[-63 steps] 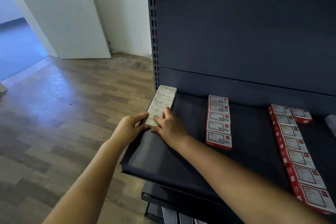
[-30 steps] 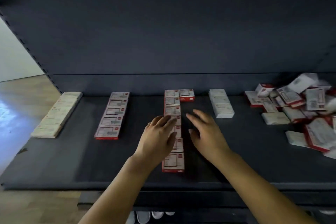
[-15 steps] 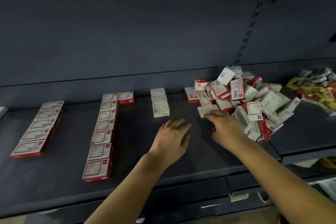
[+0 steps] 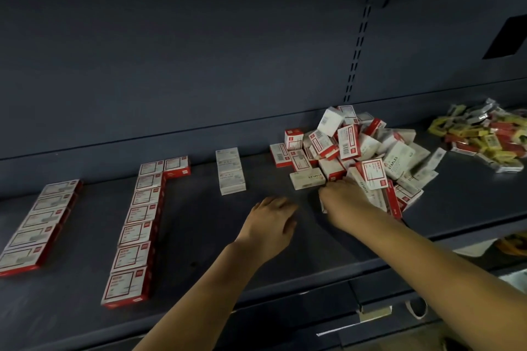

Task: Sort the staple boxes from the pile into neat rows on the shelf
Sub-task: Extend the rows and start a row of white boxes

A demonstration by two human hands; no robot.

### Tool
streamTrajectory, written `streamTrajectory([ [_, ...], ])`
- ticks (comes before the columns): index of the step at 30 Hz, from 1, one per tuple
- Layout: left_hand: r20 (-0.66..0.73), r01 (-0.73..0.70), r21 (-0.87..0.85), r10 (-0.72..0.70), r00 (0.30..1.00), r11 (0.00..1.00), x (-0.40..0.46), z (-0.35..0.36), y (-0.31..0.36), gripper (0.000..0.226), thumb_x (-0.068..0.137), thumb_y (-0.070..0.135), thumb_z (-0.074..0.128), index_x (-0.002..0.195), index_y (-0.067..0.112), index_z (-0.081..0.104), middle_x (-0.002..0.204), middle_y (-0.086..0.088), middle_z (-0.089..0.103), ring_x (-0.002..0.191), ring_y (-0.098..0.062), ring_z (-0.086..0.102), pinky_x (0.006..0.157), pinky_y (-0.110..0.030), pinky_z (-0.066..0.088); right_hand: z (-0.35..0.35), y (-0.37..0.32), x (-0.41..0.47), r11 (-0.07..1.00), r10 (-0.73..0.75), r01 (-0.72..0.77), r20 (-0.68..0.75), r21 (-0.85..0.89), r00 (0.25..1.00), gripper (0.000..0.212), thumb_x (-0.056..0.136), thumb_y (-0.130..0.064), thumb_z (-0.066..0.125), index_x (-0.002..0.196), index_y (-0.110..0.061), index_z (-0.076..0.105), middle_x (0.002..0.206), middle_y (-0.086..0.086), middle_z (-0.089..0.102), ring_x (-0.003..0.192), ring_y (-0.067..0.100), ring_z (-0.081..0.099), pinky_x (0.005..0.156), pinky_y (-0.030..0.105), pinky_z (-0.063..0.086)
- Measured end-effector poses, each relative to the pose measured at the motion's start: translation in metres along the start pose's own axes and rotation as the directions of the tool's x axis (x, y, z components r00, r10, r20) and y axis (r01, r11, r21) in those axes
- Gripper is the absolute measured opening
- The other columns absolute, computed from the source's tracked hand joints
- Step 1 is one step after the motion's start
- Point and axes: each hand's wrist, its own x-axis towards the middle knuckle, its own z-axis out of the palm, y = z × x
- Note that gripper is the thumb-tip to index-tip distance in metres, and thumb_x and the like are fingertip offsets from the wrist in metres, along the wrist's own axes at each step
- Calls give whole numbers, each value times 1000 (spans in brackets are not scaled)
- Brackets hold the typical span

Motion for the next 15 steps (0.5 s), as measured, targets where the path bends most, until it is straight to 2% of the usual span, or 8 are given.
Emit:
streamTrajectory([
  [6,-8,35,9,-35,999,999,-5,2,-9,41,97,28,44,138,22,45,142,4,42,132,-14,34,109,-25,23,7,2,-2,997,-41,45,-68,63,997,33,83,-12,58,116,-11,57,122,4,56,117,23,48,107,32,26],
  [11,-28,78,-42,-79,996,996,-6,1,-17,41,96,28,46,137,21,46,142,4,43,131,-13,35,110,-27,27,11,3,1,976,-88,103,-84,191,993,60,83,-12,56,139,-18,37,142,-1,37,132,22,34,114,40,16],
  [15,-69,72,-121,-81,994,990,-7,-2,-21,38,95,25,49,132,17,52,136,1,50,126,-14,42,106,-25,32,15,0,-3,918,-140,201,-196,342,971,63,87,-9,54,144,-20,30,138,1,34,130,22,33,110,35,24],
])
